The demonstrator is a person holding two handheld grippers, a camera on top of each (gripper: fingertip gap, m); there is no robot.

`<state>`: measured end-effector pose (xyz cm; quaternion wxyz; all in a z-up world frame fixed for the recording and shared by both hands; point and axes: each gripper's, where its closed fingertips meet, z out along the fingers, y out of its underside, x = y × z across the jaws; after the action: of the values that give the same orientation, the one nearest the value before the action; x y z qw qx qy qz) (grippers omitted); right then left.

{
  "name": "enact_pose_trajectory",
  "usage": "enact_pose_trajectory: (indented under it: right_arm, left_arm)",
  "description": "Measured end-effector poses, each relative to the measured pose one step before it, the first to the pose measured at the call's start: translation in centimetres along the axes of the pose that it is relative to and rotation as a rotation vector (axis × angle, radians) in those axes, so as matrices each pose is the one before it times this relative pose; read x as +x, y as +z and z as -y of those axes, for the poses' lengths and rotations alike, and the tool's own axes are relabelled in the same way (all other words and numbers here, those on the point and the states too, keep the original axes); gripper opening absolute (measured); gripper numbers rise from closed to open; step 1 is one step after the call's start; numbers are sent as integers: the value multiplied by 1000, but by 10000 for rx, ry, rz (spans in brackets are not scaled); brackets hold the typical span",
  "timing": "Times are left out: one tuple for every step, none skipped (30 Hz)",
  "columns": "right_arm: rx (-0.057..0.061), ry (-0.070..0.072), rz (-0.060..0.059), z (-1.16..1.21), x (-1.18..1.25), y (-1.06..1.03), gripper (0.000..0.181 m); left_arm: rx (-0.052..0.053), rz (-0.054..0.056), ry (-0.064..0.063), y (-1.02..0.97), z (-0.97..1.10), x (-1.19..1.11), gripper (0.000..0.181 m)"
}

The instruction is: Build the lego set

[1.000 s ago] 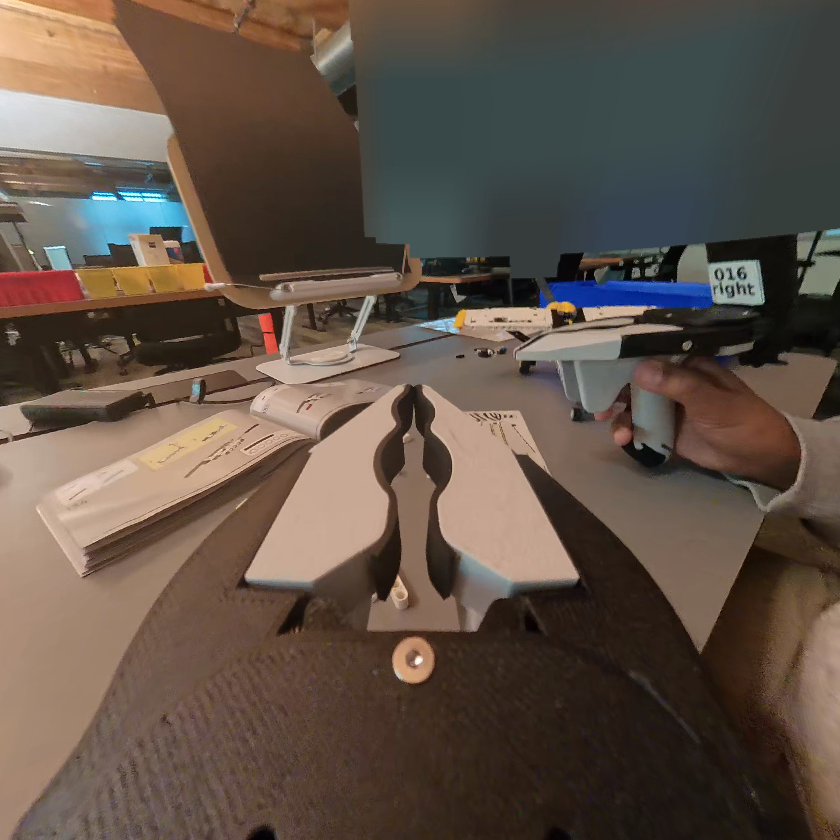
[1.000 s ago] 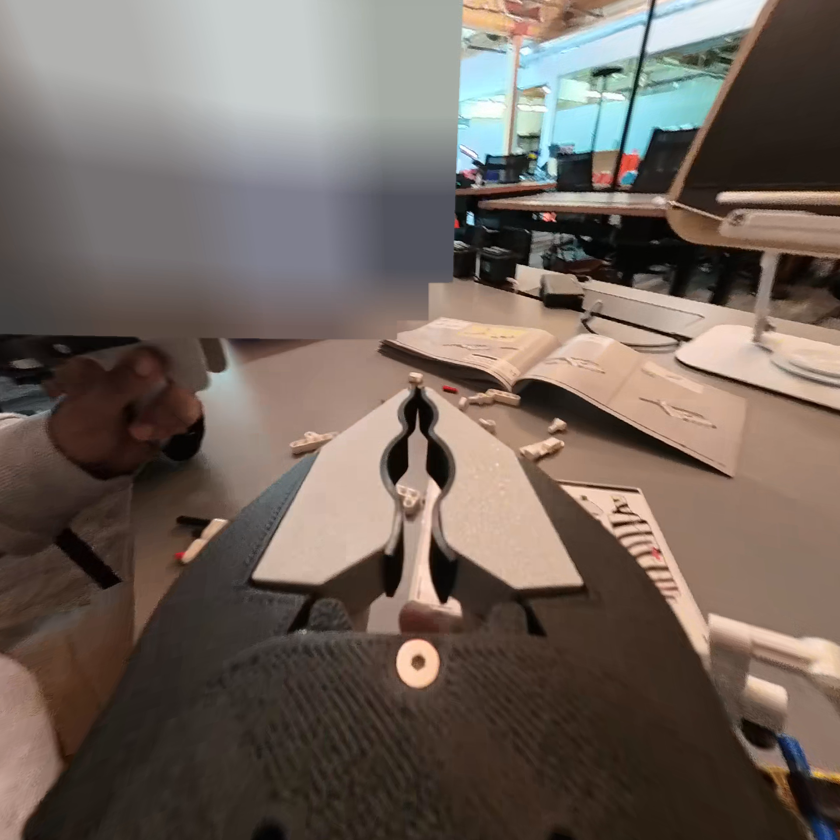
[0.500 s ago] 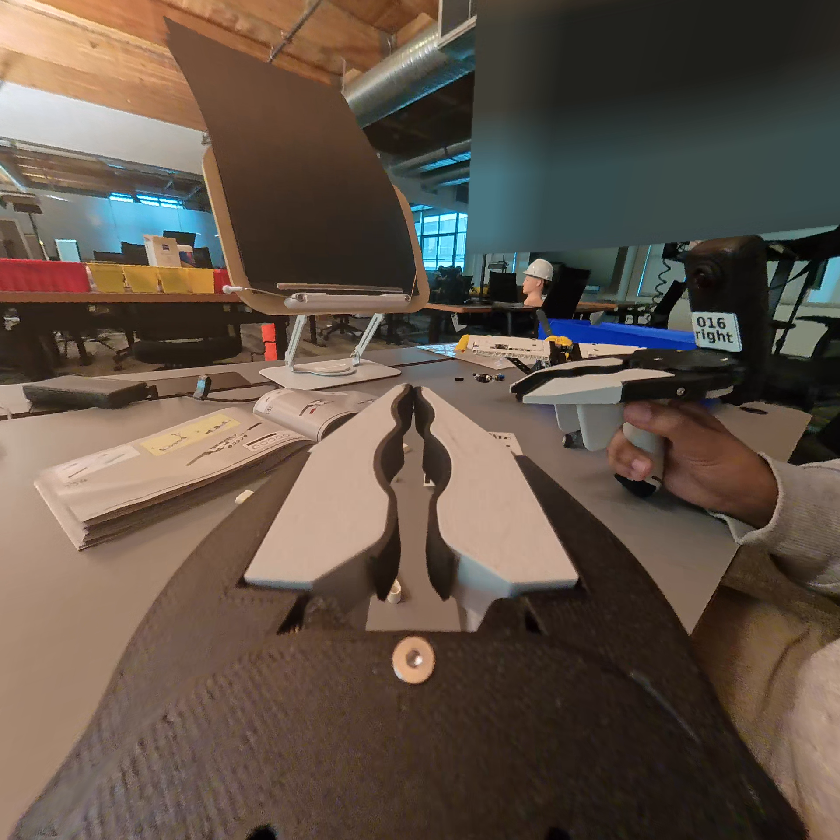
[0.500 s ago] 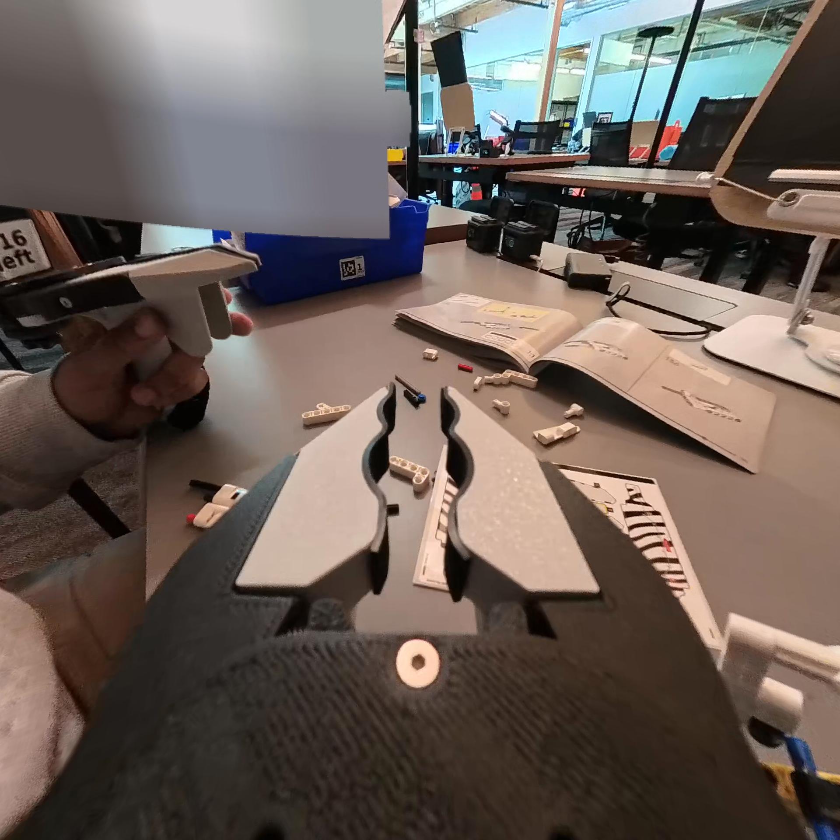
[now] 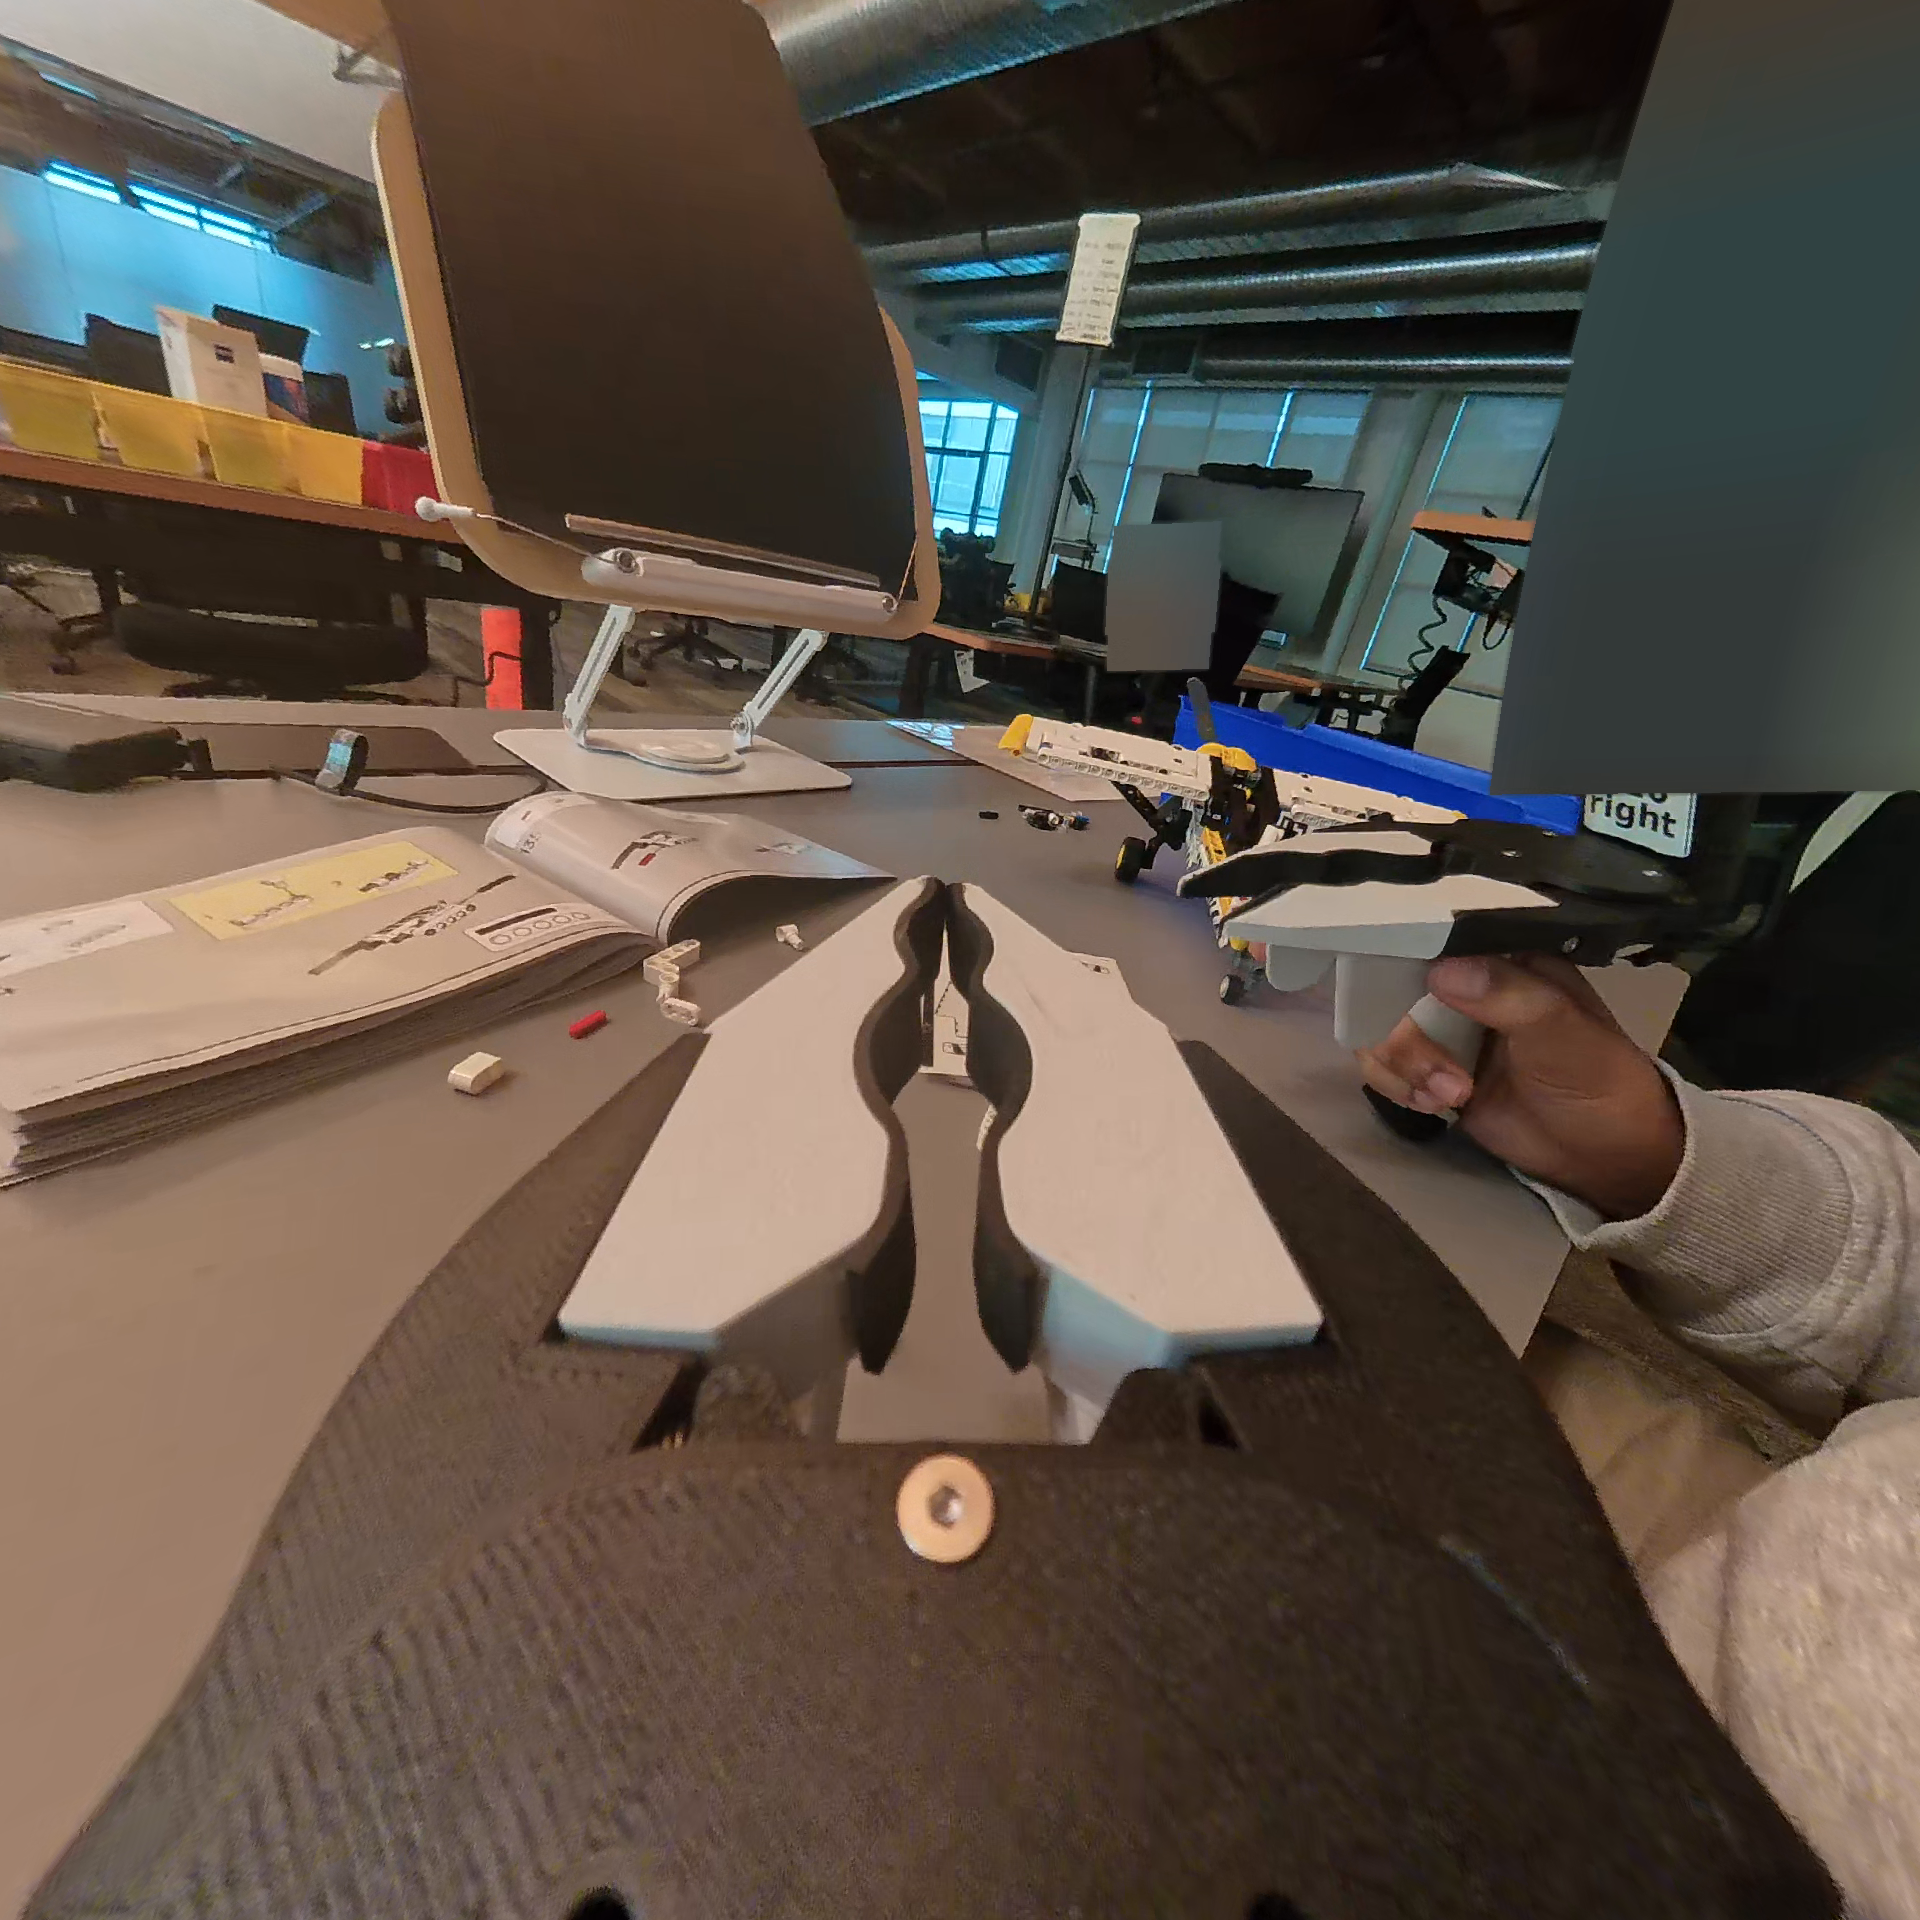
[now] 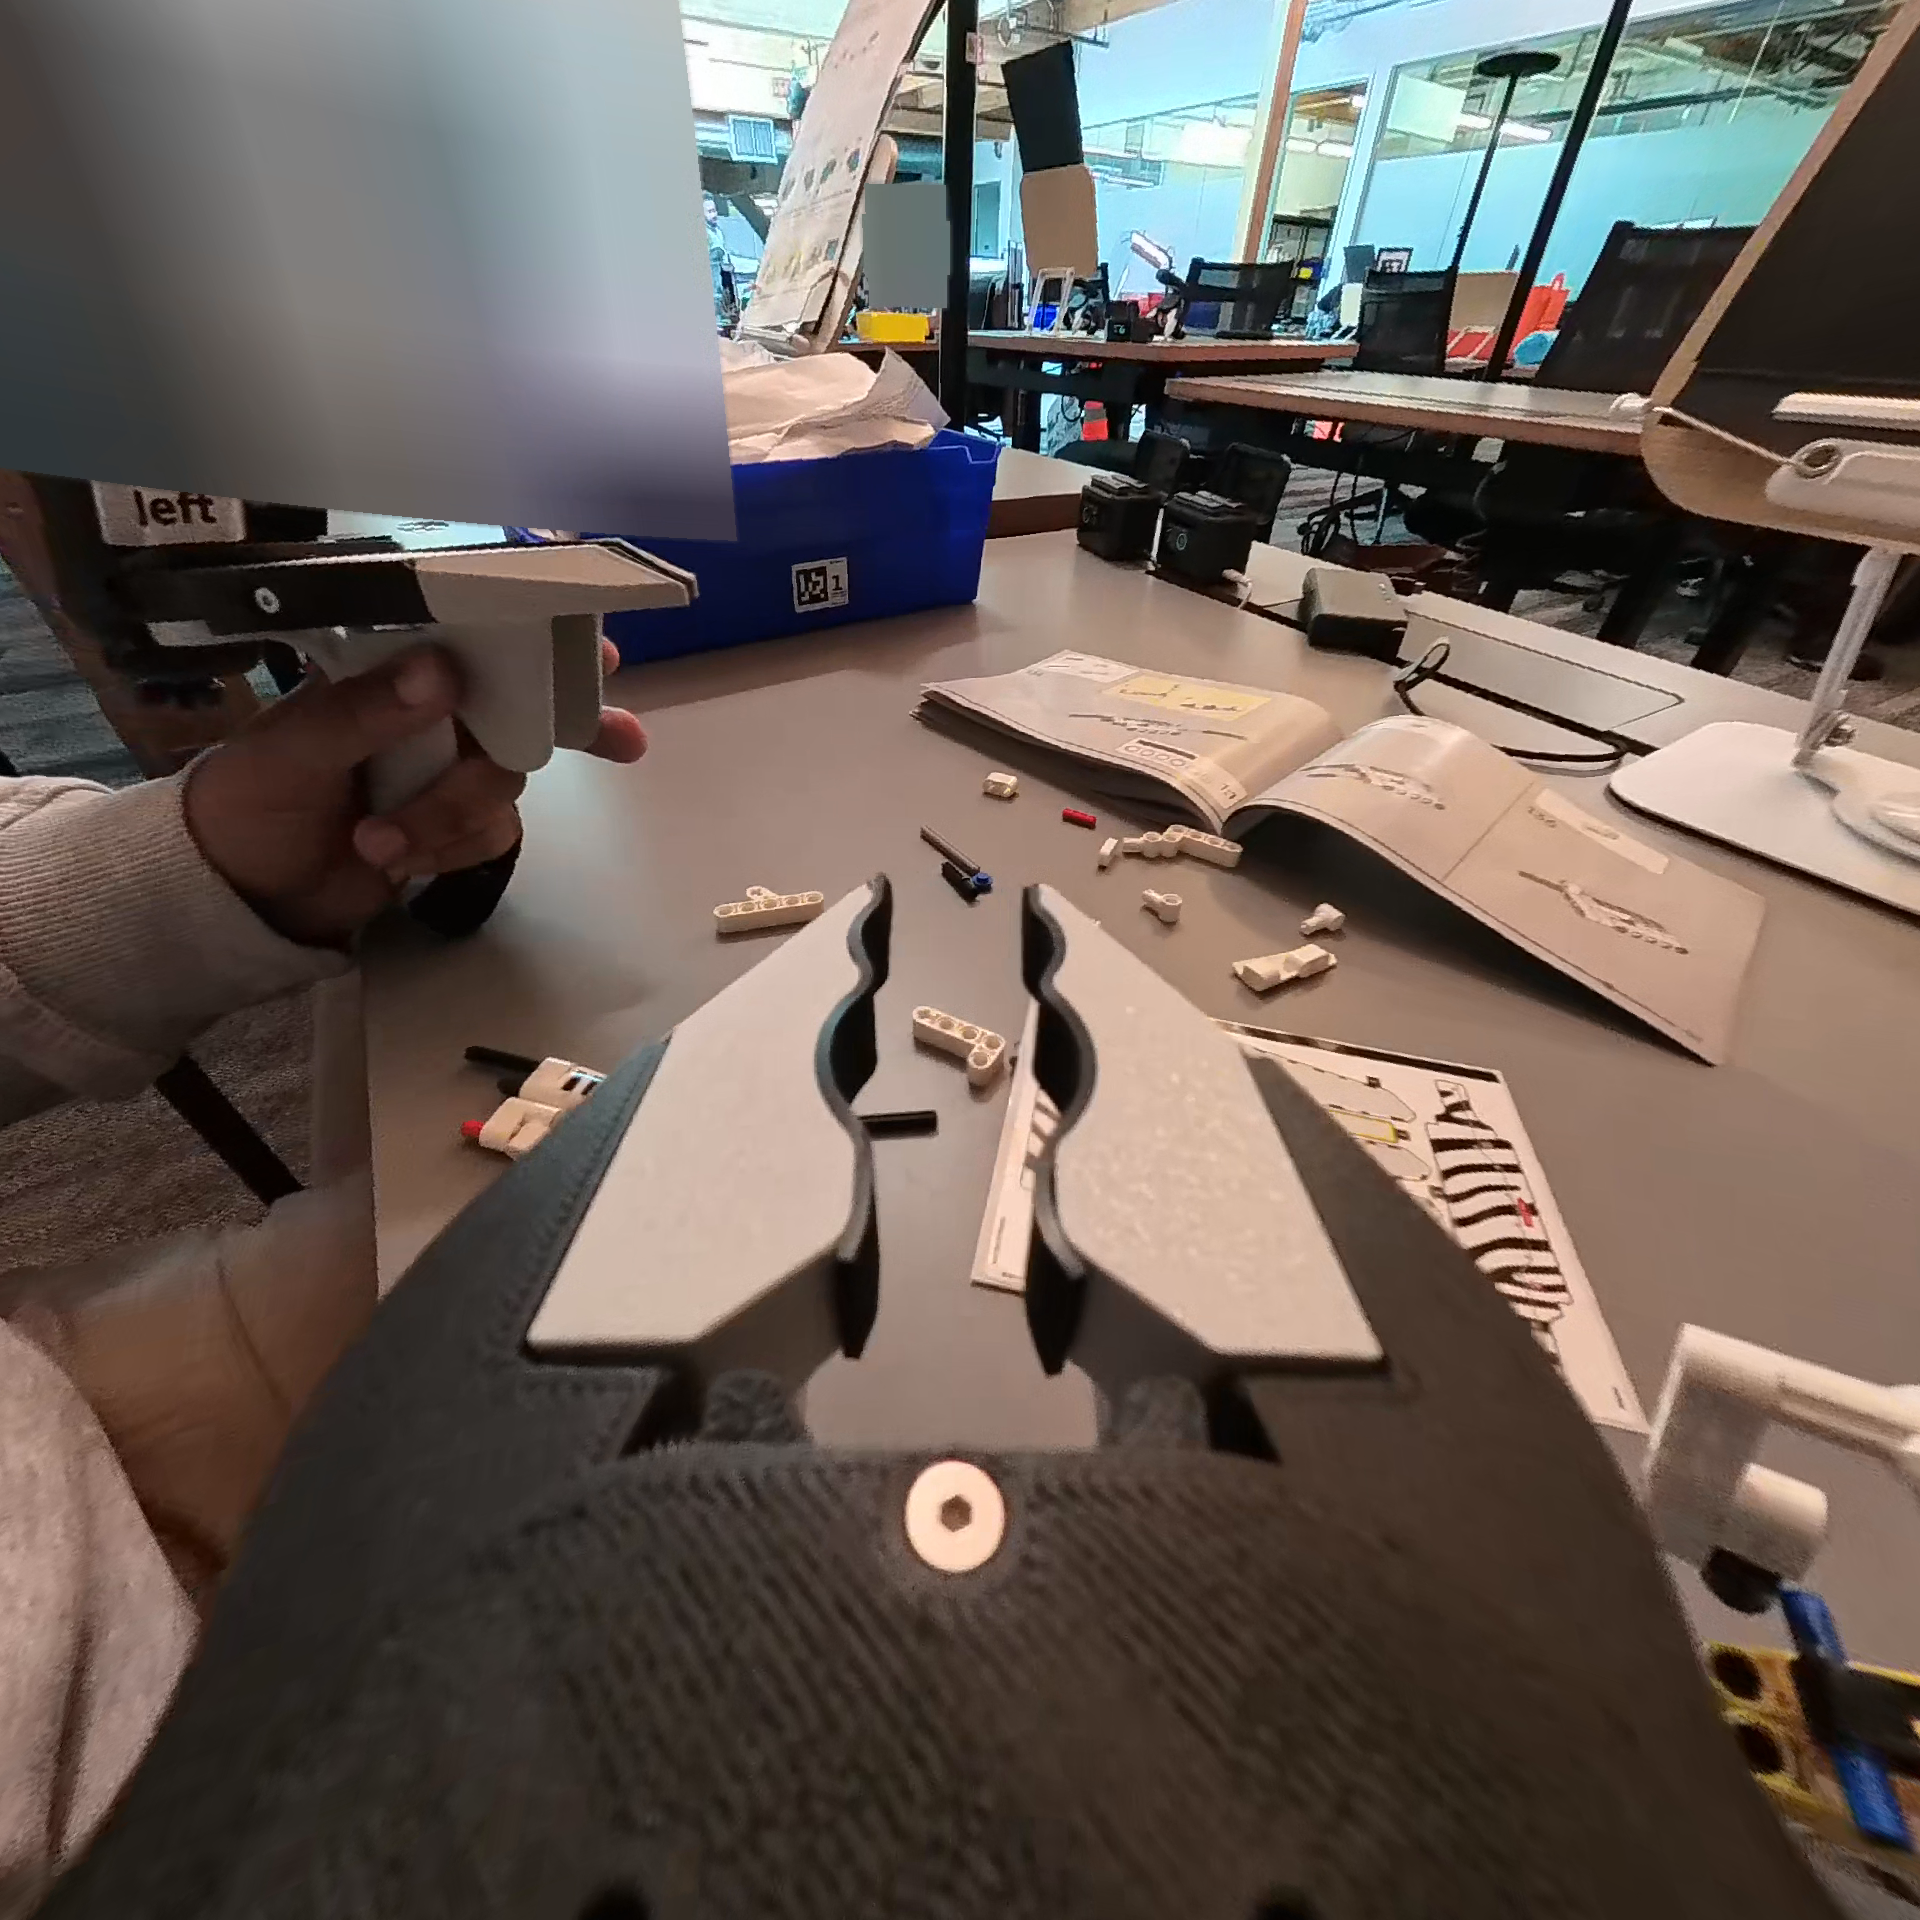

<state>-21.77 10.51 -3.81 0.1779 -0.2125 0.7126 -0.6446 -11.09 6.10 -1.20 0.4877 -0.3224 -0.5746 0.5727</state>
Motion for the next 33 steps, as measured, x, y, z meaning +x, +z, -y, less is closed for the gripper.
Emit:
enact_pose_trajectory:
  right_arm:
    - [-49, -42, -12, -58, -31, 48, 24]
    - [-58, -60, 9, -76, -68, 68, 24]
    - [-57, -73, 0, -73, -73, 62, 24]
    - [-45, -79, -5, -57, -72, 53, 24]
    - [-37, -73, -17, -47, -57, 45, 24]
    - [-35, -68, -9, -43, -64, 42, 24]
    - [-37, -63, 18, -45, -91, 43, 24]
    - [-43, -49, 31, -55, -91, 45, 24]
    - [-46, -29, 15, -59, -41, 53, 24]
    - [-39, -15, 5, -42, -20, 46, 24]
    - [-32, -7, 17, -44, -26, 42, 24]
    - [-31, 1, 20, -35, -27, 36, 23]
    - [-33, 7, 18, -48, -15, 39, 23]
    - [-28, 4, 18, -32, -18, 32, 23]
    - [-20, -6, 10, -21, -24, 19, 23]
    - [-7, -16, -3, -15, -15, 5, 23]
    - [6, -26, -8, 10, -13, -5, 23]
    - [3, -24, -8, 8, -21, -2, 23]
    - [-16, -12, 1, -26, -8, 23, 23]
    - [-32, -2, 11, -36, -11, 35, 23]
    - [-31, -1, 9, -35, -16, 27, 23]
    - [-19, -6, 7, -29, -20, 21, 23]
    - [-3, -15, 5, -1, -19, 1, 23]
    - [11, -22, -2, 16, -14, -7, 23]
    - [6, -18, 1, 10, -31, -5, 23]
    - [-13, -5, 12, -24, -11, 15, 23]
    - [-20, 2, 13, -23, -12, 16, 23]
    - [-11, 6, 5, -13, 0, 9, 23]
    - [-4, 6, 4, -5, -5, 5, 23]
    - [-2, 5, 2, -3, 8, 2, 23]
    - [-2, 5, 1, -3, -5, -1, 23]
    - [-9, 2, 3, -10, 5, 10, 23]
    - [-14, 3, 4, -16, -6, 12, 23]
  left_arm:
    - [29, -64, -5, -16, 34, 99, 0]
    - [11, -53, 31, -18, 11, 96, 0]
    - [13, -16, 32, -10, 19, 58, 0]
    - [21, -20, 26, -20, 27, 50, 0]
    - [29, -14, 22, -34, 42, 39, 0]
    - [27, -7, 19, -27, 27, 33, 0]
    - [20, -17, 18, -18, 27, 42, 0]
    - [17, -22, 16, -17, 24, 41, 0]
    - [17, -26, 11, -18, 14, 50, 0]
    - [17, -32, 5, -10, 27, 46, 0]
    - [23, -22, 0, -26, 29, 27, 0]
    - [34, -25, 0, -33, 36, 35, 0]
    - [40, -22, 3, -46, 58, 26, 0]
    - [36, -7, 6, -35, 38, 16, 0]
    - [19, -13, 13, -14, 28, 32, 0]
    - [6, -23, 22, -9, 4, 55, 0]
    - [-4, -16, 19, -1, -1, 43, 0]
    - [-7, -18, -1, 7, -11, 19, 0]
    - [-7, -17, -25, 9, -15, -7, 0]
    - [-10, -19, -37, 12, -7, -4, 0]
    - [-5, -18, -36, 4, -8, -11, 0]
    - [5, -9, -27, -2, 7, -24, 0]
    - [14, -12, -15, -6, 7, -1, 0]
    - [12, -22, -11, -17, 25, 21, 0]
    - [-3, 3, -18, 5, -10, -21, 0]
    - [-16, -15, -22, 13, -19, -8, 0]
    - [-16, -14, -26, 22, -21, -5, 0]
    - [-10, -1, -30, 9, -16, -35, 0]
    - [1, -2, -31, -5, 3, -30, 0]
    - [11, -2, -29, -12, 7, -27, 0]
    - [20, 1, -25, -16, 32, -25, 0]
    - [23, 3, -23, -25, 28, -33, 0]
    - [29, -7, -20, -27, 34, -2, 0]
